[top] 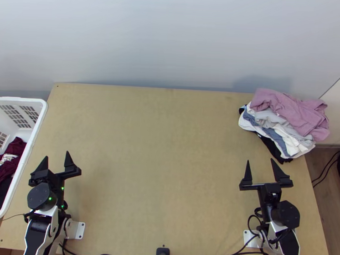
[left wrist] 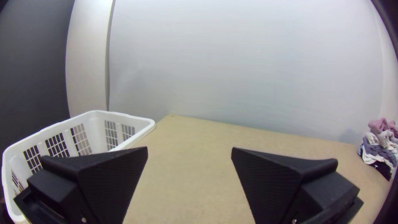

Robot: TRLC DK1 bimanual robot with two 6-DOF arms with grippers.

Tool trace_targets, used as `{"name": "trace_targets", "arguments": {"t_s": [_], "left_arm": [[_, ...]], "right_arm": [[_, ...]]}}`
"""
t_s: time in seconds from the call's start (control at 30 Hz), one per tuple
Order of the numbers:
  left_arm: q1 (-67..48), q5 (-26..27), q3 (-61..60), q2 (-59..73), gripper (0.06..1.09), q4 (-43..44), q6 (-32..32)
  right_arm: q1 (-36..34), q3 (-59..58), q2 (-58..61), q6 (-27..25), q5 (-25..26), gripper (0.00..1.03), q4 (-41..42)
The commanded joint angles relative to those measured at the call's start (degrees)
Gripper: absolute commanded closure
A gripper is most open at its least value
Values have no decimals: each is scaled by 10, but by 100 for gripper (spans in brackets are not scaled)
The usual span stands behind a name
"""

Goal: Fold the t-shirt

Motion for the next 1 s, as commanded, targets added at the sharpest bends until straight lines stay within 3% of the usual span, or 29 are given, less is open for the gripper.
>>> {"name": "trace_targets", "arguments": {"t_s": [0.0, 0.27, 0.37, 0.53, 0.63, 0.77, 0.9, 0.97], "left_arm": [[0, 0, 0, 0, 10, 0, 0], [0, 0, 0, 0, 10, 0, 0], [1, -1, 0, -2, 10, 2, 10], [44, -22, 0, -2, 10, 6, 18], [44, -23, 2, -1, 10, 17, 29], [55, 3, 37, 13, 10, 25, 44], [56, 13, 112, 73, 10, -12, 13], [60, 12, 145, 98, 10, -11, 13]], "right_arm": [[4, 0, 0, 56, 0, 4, 0], [9, 1, 0, 89, 0, 4, 0], [5, 1, 3, 144, 0, 4, 0], [-21, 1, -2, 146, 2, 4, 27], [-31, 2, -2, 109, 17, 4, 66], [-23, 2, -3, 45, 46, 4, 193], [-19, 14, -2, 41, 47, 4, 206], [-4, 14, -3, -8, 47, 4, 206]]}}
